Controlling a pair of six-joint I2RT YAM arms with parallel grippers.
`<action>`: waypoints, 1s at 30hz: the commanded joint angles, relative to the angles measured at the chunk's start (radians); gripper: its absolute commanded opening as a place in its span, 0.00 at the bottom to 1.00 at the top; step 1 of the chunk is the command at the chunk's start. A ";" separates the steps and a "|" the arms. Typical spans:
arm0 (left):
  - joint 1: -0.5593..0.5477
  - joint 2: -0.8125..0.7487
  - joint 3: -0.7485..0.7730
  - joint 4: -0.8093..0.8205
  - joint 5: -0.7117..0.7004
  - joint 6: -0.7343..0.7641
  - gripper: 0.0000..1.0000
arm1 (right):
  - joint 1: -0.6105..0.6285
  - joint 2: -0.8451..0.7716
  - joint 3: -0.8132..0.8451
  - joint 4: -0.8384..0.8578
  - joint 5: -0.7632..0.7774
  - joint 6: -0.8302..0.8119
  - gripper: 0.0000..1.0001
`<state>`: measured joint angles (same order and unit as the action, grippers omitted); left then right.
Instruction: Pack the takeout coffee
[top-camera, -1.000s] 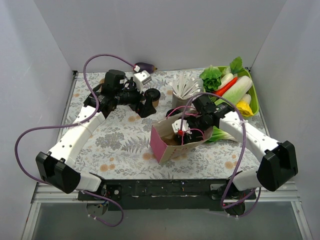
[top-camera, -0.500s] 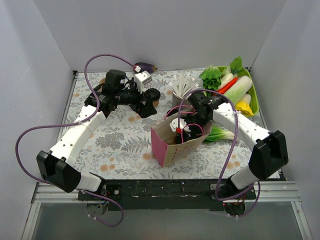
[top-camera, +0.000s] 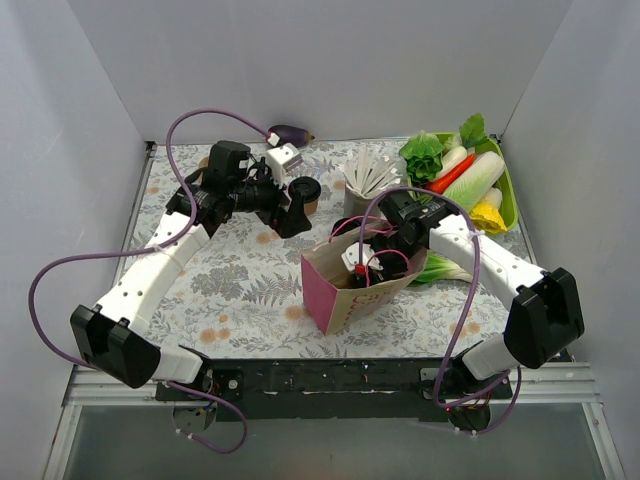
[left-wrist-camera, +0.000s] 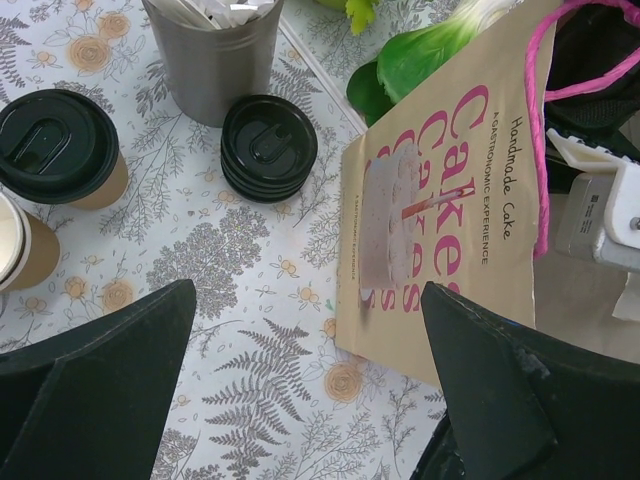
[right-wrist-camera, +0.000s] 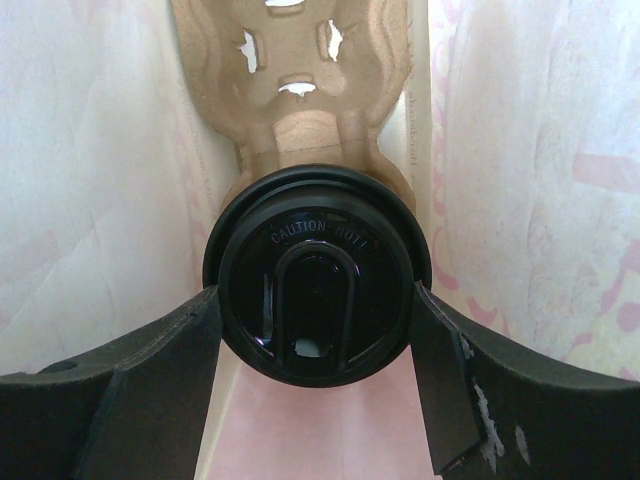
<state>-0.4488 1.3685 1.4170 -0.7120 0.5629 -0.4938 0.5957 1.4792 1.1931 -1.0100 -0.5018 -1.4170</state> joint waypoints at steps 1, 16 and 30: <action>-0.008 -0.052 0.039 -0.024 -0.023 0.015 0.97 | 0.003 0.033 -0.067 -0.035 0.095 0.021 0.01; -0.010 -0.095 0.039 -0.049 -0.015 0.080 0.98 | 0.001 -0.071 0.103 -0.119 0.000 0.094 0.69; -0.008 -0.045 0.028 0.012 -0.116 0.066 0.98 | 0.001 -0.158 0.161 -0.075 0.025 0.219 0.90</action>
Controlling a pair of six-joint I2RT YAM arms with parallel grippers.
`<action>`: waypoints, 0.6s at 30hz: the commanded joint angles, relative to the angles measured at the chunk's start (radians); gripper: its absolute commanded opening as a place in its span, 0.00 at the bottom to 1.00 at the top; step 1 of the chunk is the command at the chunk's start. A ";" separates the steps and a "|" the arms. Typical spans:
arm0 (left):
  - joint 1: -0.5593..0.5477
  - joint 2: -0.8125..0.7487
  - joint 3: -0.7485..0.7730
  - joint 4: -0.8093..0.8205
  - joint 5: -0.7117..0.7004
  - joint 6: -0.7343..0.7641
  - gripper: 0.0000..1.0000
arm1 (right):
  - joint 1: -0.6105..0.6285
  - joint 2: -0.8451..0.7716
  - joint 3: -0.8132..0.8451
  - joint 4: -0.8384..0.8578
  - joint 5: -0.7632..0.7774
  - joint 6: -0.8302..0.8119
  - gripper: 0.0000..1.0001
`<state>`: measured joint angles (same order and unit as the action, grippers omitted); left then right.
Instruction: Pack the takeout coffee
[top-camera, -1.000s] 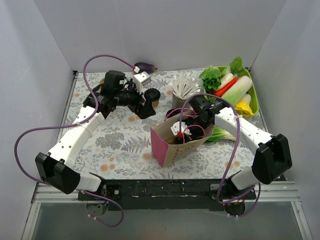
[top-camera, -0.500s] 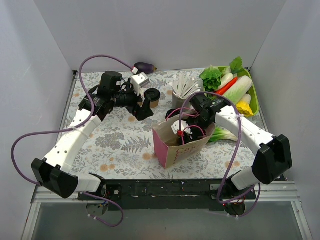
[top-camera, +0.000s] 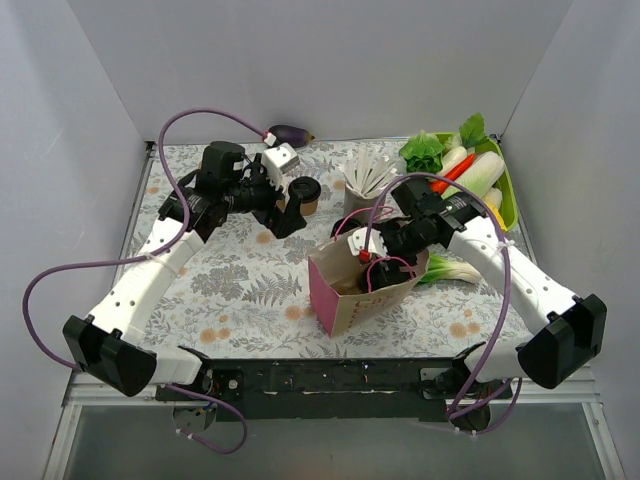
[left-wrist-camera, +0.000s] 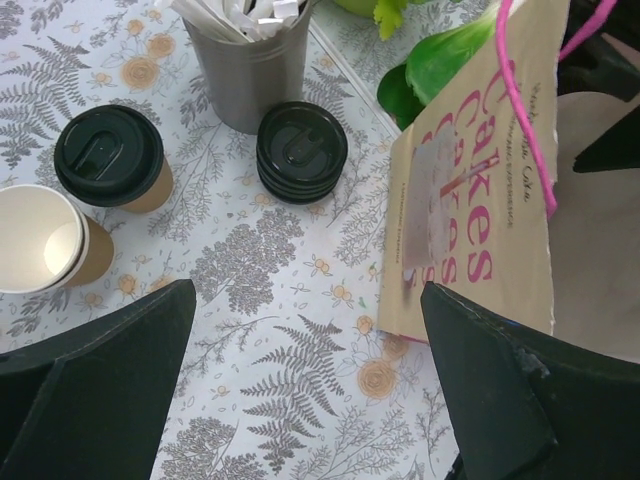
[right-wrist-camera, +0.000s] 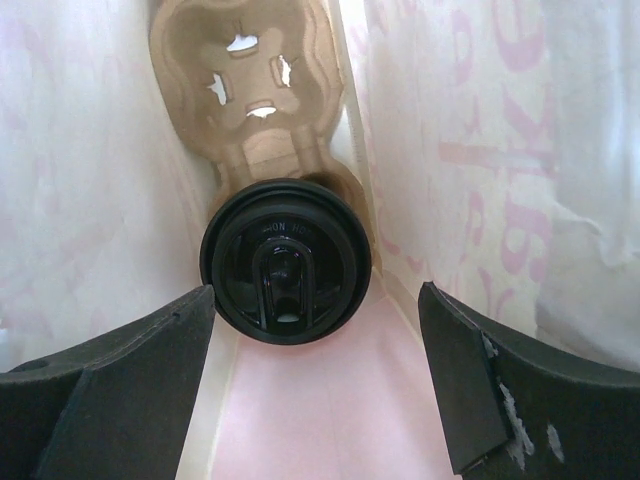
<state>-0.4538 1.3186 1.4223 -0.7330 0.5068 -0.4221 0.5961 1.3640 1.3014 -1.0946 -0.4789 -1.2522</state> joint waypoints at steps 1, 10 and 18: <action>-0.002 0.008 0.027 0.040 -0.080 -0.007 0.98 | -0.001 -0.048 0.065 0.012 0.009 0.060 0.90; 0.001 0.226 0.159 0.061 -0.229 0.061 0.98 | 0.001 -0.089 0.202 0.021 0.025 0.190 0.89; 0.030 0.565 0.420 0.037 -0.263 0.157 0.97 | 0.002 -0.114 0.386 0.032 0.068 0.286 0.88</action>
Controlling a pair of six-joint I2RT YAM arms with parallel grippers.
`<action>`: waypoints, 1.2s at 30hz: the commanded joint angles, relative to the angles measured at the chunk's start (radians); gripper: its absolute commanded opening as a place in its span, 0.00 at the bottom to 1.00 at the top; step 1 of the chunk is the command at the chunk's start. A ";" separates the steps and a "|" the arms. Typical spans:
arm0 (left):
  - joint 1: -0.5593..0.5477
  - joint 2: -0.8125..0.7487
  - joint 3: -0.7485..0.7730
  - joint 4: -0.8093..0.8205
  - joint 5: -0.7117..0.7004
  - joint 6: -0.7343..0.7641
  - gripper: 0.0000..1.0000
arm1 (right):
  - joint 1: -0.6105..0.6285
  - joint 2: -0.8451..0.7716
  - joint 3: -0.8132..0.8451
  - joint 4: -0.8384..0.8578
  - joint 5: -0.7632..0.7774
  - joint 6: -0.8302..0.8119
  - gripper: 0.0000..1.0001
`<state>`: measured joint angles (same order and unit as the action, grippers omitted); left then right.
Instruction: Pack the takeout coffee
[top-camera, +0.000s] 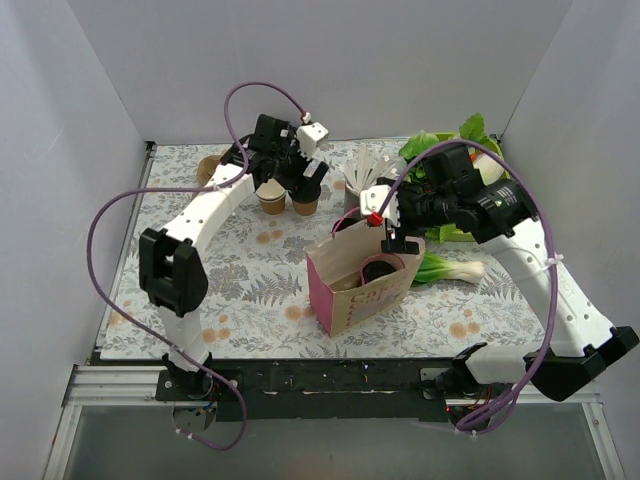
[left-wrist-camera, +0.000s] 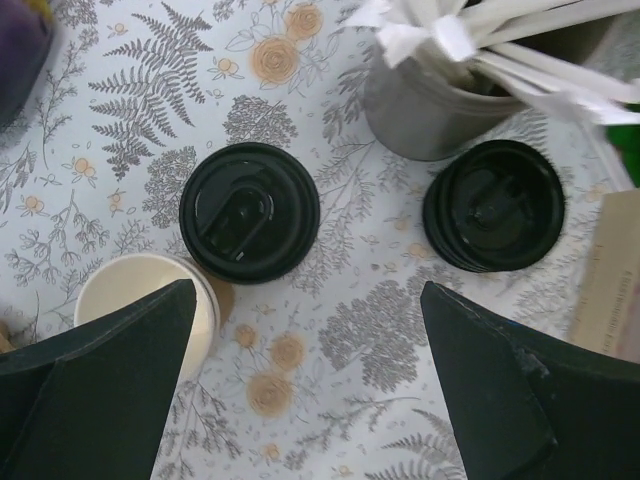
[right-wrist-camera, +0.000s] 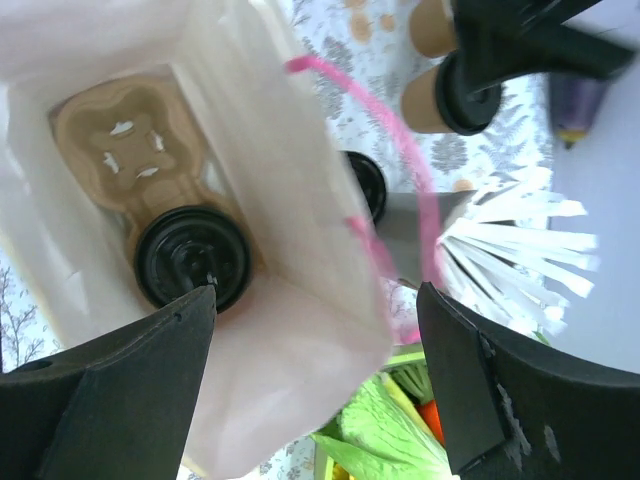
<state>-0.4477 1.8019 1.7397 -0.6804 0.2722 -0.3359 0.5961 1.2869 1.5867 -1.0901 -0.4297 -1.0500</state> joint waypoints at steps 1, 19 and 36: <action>0.030 0.108 0.159 -0.025 -0.013 0.083 0.97 | 0.001 -0.037 0.113 0.025 0.028 0.091 0.88; 0.109 0.379 0.437 -0.314 0.246 0.371 0.96 | 0.001 -0.038 0.150 0.018 0.071 0.235 0.88; 0.109 0.447 0.446 -0.285 0.265 0.426 0.86 | 0.002 -0.035 0.113 0.047 0.068 0.255 0.88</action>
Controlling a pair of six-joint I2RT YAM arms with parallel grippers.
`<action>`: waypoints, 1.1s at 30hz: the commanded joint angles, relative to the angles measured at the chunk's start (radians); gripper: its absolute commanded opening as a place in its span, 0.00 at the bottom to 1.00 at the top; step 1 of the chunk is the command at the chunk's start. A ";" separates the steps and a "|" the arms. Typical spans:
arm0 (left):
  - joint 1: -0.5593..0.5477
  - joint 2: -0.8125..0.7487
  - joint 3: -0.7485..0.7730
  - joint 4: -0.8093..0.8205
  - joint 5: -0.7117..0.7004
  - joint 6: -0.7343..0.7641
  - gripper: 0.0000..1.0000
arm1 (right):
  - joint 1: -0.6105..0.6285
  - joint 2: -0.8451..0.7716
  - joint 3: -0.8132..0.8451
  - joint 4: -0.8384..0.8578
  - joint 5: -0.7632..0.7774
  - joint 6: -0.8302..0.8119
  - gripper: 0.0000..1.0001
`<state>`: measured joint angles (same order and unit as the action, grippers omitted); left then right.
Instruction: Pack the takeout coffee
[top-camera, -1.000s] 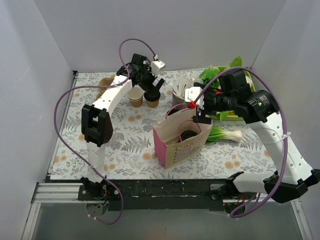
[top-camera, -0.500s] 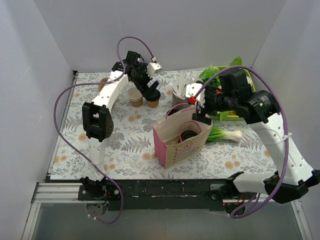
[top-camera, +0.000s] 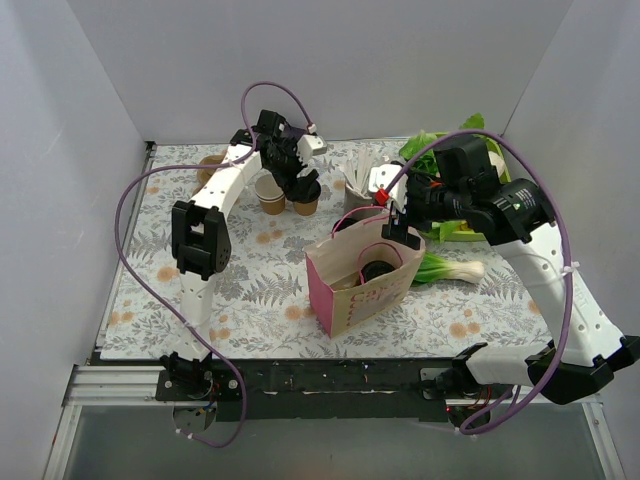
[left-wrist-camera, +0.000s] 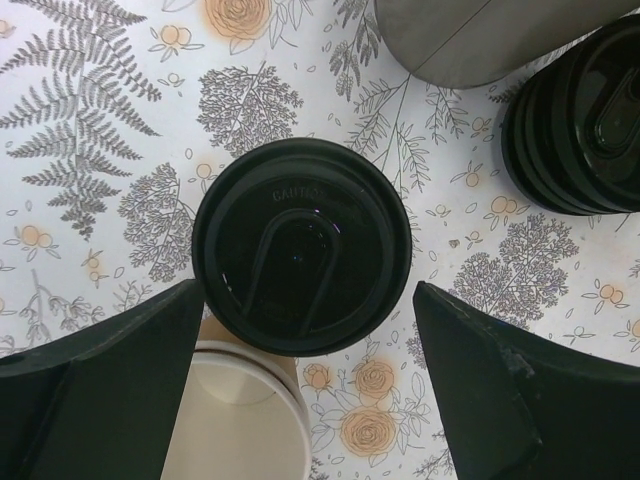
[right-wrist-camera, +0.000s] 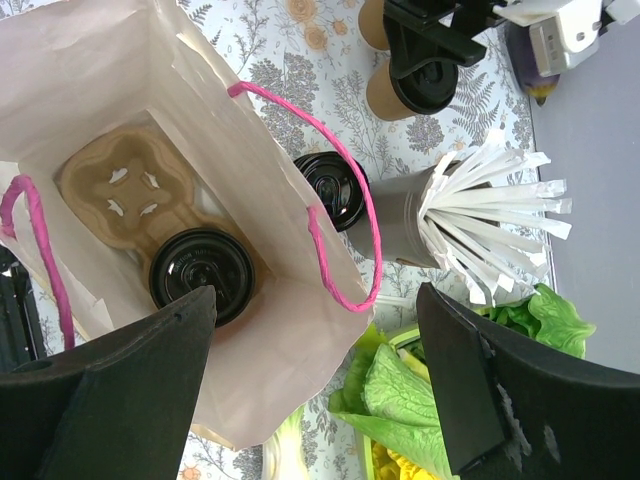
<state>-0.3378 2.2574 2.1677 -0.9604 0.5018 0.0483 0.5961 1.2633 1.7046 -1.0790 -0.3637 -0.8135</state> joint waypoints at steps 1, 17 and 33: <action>-0.001 -0.007 0.018 -0.001 0.038 0.042 0.85 | 0.002 -0.012 -0.006 0.037 0.002 0.019 0.88; -0.001 -0.002 0.015 -0.003 0.060 0.044 0.57 | 0.002 -0.013 -0.046 0.079 0.014 0.033 0.88; -0.001 -0.257 -0.234 -0.054 0.070 0.018 0.31 | 0.002 -0.025 -0.095 0.143 0.005 0.037 0.88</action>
<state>-0.3378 2.1864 2.0422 -0.9741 0.5457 0.0681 0.5961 1.2621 1.6321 -0.9905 -0.3500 -0.7891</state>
